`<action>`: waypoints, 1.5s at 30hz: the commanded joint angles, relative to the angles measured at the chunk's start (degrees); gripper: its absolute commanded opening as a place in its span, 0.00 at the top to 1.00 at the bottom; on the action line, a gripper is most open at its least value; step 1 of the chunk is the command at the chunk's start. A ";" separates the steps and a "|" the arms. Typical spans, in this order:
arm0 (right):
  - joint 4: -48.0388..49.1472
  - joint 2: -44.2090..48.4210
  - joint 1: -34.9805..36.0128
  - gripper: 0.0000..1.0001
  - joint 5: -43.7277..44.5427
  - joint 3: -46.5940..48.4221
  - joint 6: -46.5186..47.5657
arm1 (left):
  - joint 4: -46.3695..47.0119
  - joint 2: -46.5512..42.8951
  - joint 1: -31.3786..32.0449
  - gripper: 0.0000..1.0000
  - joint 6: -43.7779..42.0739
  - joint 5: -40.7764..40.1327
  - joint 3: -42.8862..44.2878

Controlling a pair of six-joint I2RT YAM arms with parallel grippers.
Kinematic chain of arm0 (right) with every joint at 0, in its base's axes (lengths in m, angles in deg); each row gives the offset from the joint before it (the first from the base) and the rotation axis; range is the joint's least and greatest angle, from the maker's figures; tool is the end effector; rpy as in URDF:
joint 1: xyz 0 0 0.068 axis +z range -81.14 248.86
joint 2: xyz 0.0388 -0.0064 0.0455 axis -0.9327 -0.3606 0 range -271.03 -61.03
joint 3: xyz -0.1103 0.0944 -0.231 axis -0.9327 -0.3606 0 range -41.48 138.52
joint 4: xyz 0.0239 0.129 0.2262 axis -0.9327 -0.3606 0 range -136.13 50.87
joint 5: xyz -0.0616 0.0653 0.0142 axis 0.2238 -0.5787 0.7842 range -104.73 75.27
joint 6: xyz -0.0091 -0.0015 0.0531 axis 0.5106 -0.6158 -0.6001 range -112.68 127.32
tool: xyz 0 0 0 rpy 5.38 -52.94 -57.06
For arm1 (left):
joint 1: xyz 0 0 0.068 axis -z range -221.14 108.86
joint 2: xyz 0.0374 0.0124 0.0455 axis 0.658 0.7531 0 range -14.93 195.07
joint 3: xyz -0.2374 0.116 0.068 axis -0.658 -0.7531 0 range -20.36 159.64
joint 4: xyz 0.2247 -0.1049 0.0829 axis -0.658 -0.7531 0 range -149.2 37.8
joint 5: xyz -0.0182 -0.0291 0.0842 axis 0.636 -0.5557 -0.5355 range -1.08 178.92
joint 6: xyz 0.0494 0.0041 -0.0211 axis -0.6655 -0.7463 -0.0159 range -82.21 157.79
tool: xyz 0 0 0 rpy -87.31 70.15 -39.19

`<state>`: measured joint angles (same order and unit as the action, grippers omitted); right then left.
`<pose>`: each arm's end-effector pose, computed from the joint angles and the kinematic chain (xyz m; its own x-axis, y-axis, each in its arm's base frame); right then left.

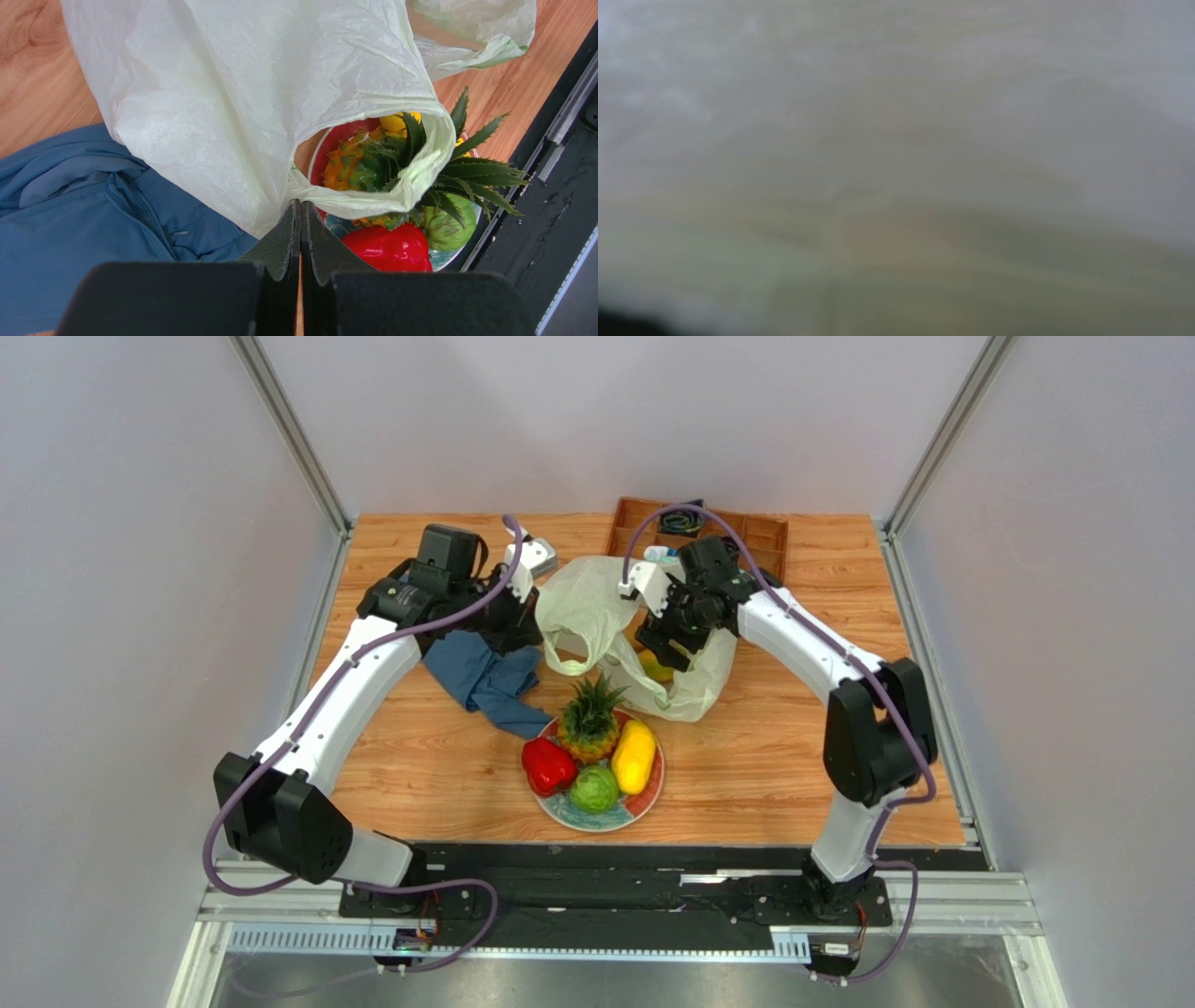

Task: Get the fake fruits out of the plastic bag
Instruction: Take out the fake fruit from the plastic bag, then place the fake fruit on the plate.

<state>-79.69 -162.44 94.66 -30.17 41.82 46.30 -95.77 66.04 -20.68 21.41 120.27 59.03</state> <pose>0.3380 0.1739 0.2607 -0.2555 -0.7968 -0.5475 -0.9067 0.3941 -0.1504 0.2735 -0.1218 0.3534 -0.4562 0.4273 -0.7806 0.8035 0.5747 -0.1550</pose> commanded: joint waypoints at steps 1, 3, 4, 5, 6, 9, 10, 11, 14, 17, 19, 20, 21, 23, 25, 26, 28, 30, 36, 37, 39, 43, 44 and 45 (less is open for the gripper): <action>-2.41 -6.94 -1.54 0.19 0.50 7.21 7.15 | 0.07 0.77 -0.34 1.00 -0.14 1.52 1.20; -5.84 -9.59 -1.98 0.16 -0.72 10.81 10.05 | 0.15 0.94 -0.34 1.00 -0.14 1.34 1.46; -6.46 -12.12 -2.42 0.15 -0.99 11.95 10.58 | 0.24 1.03 -0.34 1.00 -0.05 1.25 1.55; -8.21 -13.45 -2.60 0.15 -1.25 14.14 11.28 | 0.33 1.12 -0.34 1.00 0.03 1.17 1.73; -9.53 -14.69 -2.86 0.15 -2.39 15.64 12.60 | 0.50 1.21 -0.34 1.00 -0.05 1.17 1.90; -15.77 -19.52 -3.13 0.14 -4.76 21.45 15.41 | 0.59 1.47 -0.34 1.00 0.03 0.82 2.08; -16.74 -21.01 -3.13 0.14 -5.21 22.24 15.77 | 0.68 1.65 -0.34 1.00 0.12 0.73 2.08; -16.92 -21.37 -3.13 0.15 -5.56 22.77 15.69 | 0.77 1.65 -0.34 1.00 0.12 0.73 2.08; -17.01 -21.73 -3.21 0.26 -6.44 23.57 16.48 | 1.12 2.00 -0.34 1.00 0.39 0.64 2.17; -20.07 -21.47 -3.39 0.51 -6.27 24.88 16.39 | 1.82 2.17 -0.34 1.00 0.82 0.73 1.99; -21.40 -18.76 -3.83 0.66 -7.93 24.63 15.78 | 2.52 2.35 -0.34 1.00 1.17 0.81 2.17; -22.02 -17.35 -4.00 0.69 -8.63 24.27 15.43 | 2.79 2.44 -0.34 1.00 1.35 0.90 2.17; -22.11 -15.77 -4.18 0.72 -10.03 23.92 14.81 | 3.23 2.53 -0.34 1.00 1.35 0.99 2.25; -22.11 -10.59 -4.44 0.73 -11.27 22.87 12.89 | 3.75 2.70 -0.34 1.00 1.79 1.17 2.43; -22.02 -5.59 -4.36 0.73 -13.20 22.69 11.30 | 4.72 2.88 -0.34 1.00 2.40 1.43 2.34; -21.94 -4.17 -4.44 0.73 -13.91 22.69 9.03 | 5.07 2.88 -0.34 1.00 2.58 1.69 2.26; -21.76 -0.40 -4.36 0.74 -15.75 22.69 7.00 | 6.13 2.88 -0.34 1.00 3.37 1.95 2.08; -21.67 1.55 -4.27 0.74 -17.07 22.51 3.41 | 6.92 2.79 -0.26 1.00 3.81 2.30 1.64; -22.11 6.65 -4.09 0.75 -17.35 20.94 -2.06 | 8.41 2.27 -0.43 1.00 5.30 3.01 1.20; -22.20 6.92 -4.09 0.76 -17.08 21.10 -2.59 | 8.59 2.26 -0.43 1.00 5.48 3.10 1.20; -24.47 8.23 -4.18 0.76 -16.99 22.50 -2.95 | 8.85 1.83 -0.52 1.00 5.92 2.75 1.20; -29.65 14.11 -3.13 0.75 -17.78 20.25 -0.06 | 9.38 1.74 -0.60 1.00 7.50 1.26 1.55; -30.36 15.61 -2.52 0.75 -17.43 18.92 1.26 | 9.82 1.65 -0.61 1.00 7.85 1.25 1.38; -31.07 18.67 -1.90 0.74 -16.91 17.26 2.40 | 10.08 1.47 -0.61 1.00 8.20 1.43 1.29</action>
<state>-105.28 -153.54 90.97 -46.28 62.11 46.30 -88.55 68.86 -20.96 27.22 121.39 59.10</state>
